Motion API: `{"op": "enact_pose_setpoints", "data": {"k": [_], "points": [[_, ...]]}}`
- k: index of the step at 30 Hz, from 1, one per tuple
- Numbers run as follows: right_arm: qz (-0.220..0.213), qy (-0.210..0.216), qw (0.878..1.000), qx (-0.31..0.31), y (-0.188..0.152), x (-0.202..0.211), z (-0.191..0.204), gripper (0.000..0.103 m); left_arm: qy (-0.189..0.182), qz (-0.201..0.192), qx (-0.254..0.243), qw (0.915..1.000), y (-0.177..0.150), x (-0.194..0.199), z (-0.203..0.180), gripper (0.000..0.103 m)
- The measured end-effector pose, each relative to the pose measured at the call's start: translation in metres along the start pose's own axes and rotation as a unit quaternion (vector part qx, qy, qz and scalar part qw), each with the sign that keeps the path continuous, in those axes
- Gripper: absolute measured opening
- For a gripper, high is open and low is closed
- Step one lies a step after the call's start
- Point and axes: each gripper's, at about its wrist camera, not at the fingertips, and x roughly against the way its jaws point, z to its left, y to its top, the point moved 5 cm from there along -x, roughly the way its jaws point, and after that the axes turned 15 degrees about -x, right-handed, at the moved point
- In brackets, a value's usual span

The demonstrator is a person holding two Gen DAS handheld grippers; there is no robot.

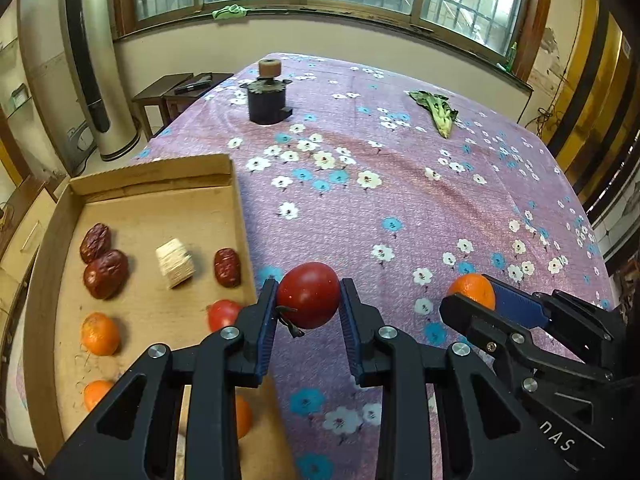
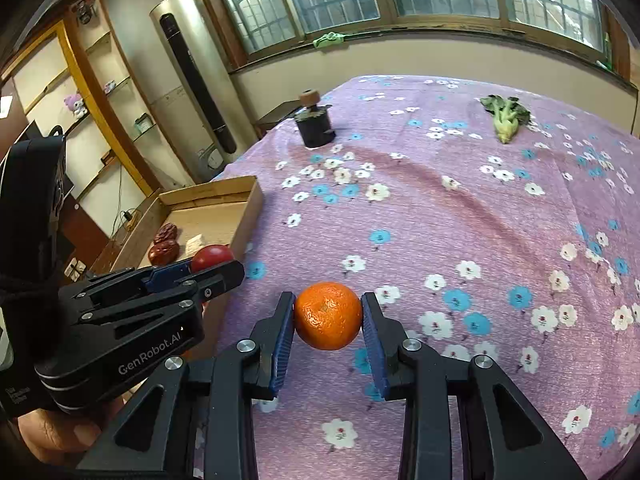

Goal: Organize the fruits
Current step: 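Carry the tomato and orange into the tray and open both tools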

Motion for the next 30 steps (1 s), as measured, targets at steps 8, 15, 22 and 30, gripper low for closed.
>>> {"op": "enact_pose_setpoints", "data": {"k": [8, 15, 22, 30], "points": [[0.008, 0.008, 1.0, 0.018, -0.005, -0.008, 0.024, 0.034, 0.007, -0.002, 0.011, 0.9999, -0.009, 0.007, 0.019, 0.028], [0.016, 0.017, 0.999, 0.034, -0.007, -0.016, 0.045, 0.034, 0.018, -0.005, 0.022, 0.9996, -0.013, 0.013, 0.04, 0.028], [0.025, 0.025, 0.998, 0.048, -0.009, -0.027, 0.064, 0.033, 0.025, -0.004, 0.034, 0.9991, -0.017, 0.013, 0.058, 0.028], [0.033, 0.031, 0.997, 0.062, -0.01, -0.038, 0.082, 0.033, 0.034, -0.001, 0.052, 0.9981, -0.025, 0.016, 0.084, 0.028]]}}
